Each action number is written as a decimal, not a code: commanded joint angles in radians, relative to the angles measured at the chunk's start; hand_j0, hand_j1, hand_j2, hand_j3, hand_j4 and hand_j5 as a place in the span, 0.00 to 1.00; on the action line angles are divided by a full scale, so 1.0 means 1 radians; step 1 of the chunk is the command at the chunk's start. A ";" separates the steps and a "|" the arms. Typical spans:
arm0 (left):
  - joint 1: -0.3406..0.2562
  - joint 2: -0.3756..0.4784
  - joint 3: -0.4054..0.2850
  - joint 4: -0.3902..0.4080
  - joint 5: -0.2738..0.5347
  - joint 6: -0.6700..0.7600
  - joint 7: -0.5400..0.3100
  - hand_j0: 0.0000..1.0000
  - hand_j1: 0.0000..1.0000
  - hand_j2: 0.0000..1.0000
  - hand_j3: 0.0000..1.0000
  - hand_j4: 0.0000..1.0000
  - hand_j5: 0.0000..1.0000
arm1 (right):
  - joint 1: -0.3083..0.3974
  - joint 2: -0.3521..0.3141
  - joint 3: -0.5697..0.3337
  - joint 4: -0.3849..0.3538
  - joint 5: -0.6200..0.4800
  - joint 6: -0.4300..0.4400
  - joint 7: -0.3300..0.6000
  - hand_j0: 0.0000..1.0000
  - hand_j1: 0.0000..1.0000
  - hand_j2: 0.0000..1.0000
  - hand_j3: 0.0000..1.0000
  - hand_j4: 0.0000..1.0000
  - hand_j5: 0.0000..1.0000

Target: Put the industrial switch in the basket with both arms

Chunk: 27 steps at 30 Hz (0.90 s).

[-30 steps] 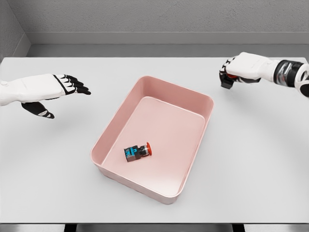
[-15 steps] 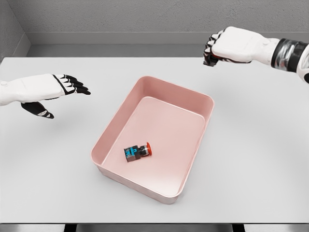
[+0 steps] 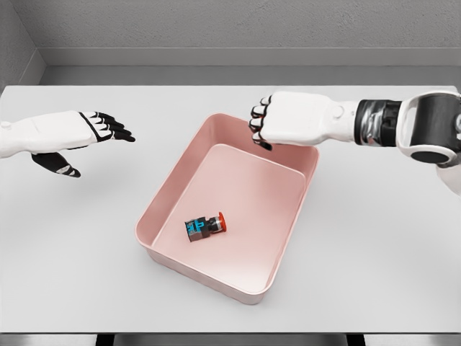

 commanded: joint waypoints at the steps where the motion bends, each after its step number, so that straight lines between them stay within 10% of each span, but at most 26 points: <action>1: 0.000 0.001 0.001 0.000 0.006 0.001 0.000 1.00 1.00 1.00 1.00 1.00 1.00 | 0.000 -0.002 0.015 -0.014 -0.004 0.003 0.002 0.26 0.26 0.26 0.26 0.26 0.26; 20: 0.000 0.002 0.001 0.000 0.006 0.001 0.000 1.00 1.00 1.00 1.00 1.00 1.00 | -0.049 0.039 0.199 -0.029 -0.037 0.003 0.018 0.23 0.23 0.23 0.23 0.23 0.23; 24: 0.000 0.002 0.001 0.000 0.006 0.001 -0.001 1.00 1.00 1.00 1.00 1.00 1.00 | -0.046 0.036 0.198 -0.029 -0.094 0.003 0.002 0.75 0.75 0.75 0.75 0.75 0.75; 27: 0.000 0.002 0.001 0.000 0.006 0.001 0.000 1.00 1.00 1.00 1.00 1.00 1.00 | -0.037 0.033 0.198 -0.028 -0.119 0.003 0.001 0.88 0.88 0.88 0.88 0.88 0.88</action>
